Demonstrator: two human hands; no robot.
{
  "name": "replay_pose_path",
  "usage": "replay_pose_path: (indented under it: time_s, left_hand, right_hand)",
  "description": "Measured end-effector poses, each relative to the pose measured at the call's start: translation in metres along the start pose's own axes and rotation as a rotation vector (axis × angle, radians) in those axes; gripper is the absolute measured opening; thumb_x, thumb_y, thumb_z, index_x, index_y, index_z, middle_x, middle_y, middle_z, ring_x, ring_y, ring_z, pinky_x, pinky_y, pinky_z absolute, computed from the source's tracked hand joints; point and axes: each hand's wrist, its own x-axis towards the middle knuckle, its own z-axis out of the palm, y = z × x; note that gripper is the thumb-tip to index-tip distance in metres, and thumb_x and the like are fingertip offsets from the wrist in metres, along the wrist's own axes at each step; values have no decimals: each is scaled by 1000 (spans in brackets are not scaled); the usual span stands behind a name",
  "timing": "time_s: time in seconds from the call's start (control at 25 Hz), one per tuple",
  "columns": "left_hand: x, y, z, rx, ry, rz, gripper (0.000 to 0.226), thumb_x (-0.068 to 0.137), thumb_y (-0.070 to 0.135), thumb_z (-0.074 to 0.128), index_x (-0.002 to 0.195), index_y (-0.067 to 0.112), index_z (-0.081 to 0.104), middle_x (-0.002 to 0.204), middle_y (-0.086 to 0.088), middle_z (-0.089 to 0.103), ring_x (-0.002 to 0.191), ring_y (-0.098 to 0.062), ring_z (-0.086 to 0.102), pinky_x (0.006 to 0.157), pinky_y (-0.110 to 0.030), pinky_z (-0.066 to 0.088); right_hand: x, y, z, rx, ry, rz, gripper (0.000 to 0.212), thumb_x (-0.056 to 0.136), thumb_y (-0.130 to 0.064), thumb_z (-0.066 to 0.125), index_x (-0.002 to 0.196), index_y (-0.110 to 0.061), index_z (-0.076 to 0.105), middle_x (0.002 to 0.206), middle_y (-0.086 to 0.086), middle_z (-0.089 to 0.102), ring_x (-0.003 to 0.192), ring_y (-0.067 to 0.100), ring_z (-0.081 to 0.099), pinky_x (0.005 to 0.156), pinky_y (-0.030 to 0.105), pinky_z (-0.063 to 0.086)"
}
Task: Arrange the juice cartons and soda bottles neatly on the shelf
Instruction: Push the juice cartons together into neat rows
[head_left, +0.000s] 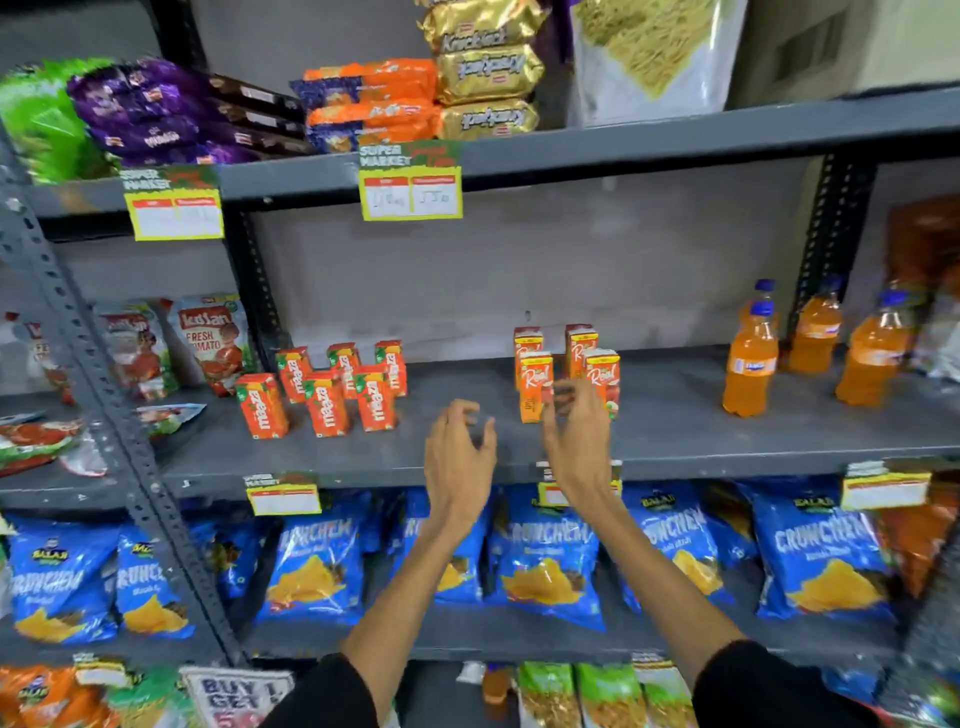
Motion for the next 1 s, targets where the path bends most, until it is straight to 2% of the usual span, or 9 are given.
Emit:
replay_pose_path:
  time_s: [0.08,0.16,0.24,0.32,0.4,0.48,0.64,0.76,1.0]
  left_hand:
    - [4,25,26,-76,-54,-75,34,91,30,70,118,15,56,107,-3,66,99,-24,62,76,-32,43]
    - [12,41,51,-105,-100,-168,55,87,34,75,130,10,49,118,-9,64,108,-27,60,82,-34,44]
    - [22,50,72,-81,-130,-252,74,82,36,80,136,3,42,126,-17,59,119,-33,57,91,-42,47]
    - [28,55,87,28,-121,-331,79,77,42,84,131,1,42,126,-18,59,119,-36,57,93,-47,48]
    - [33,58,95,134,-101,-373,81,75,48,84,127,2,42,125,-16,60,118,-35,59,93,-49,47]
    - [36,57,101,189,-93,-371,80,77,49,82,127,3,40,124,-16,63,116,-35,60,94,-49,46]
    - [37,45,105,216,-100,-354,69,79,45,81,121,7,42,117,-16,67,111,-36,63,93,-50,51]
    - [36,38,101,184,-99,-296,63,76,46,83,110,11,44,110,-14,68,103,-35,66,87,-52,54]
    - [35,36,101,227,-94,-271,65,73,58,81,106,14,46,102,-8,71,98,-30,69,84,-49,54]
  right_hand:
    - [16,18,-27,-101,54,46,27,89,-15,62,113,-12,51,111,7,54,102,28,56,86,42,49]
    - [34,36,-41,-201,25,143,46,84,-19,72,119,-6,46,120,16,50,112,36,51,92,45,47]
    - [47,51,-44,-238,-103,239,68,77,-27,81,126,0,42,126,22,48,118,40,47,97,46,43]
    - [56,62,-41,-244,-235,289,82,70,-34,87,127,2,41,127,22,50,120,39,48,99,45,43]
    - [63,70,-39,-234,-277,317,80,68,-35,88,124,0,43,122,19,56,118,35,54,96,44,49]
    - [65,73,-38,-245,-282,318,69,71,-31,88,118,-2,47,116,17,61,111,32,61,87,38,53]
    - [63,72,-35,-266,-271,296,56,74,-31,86,111,-4,52,108,13,68,99,28,68,71,28,47]
    - [60,72,-33,-308,-277,260,55,74,-36,85,109,-7,52,106,12,69,98,29,69,71,29,48]
    - [58,74,-30,-334,-255,274,56,77,-39,83,111,-10,50,109,13,69,99,31,69,74,36,53]
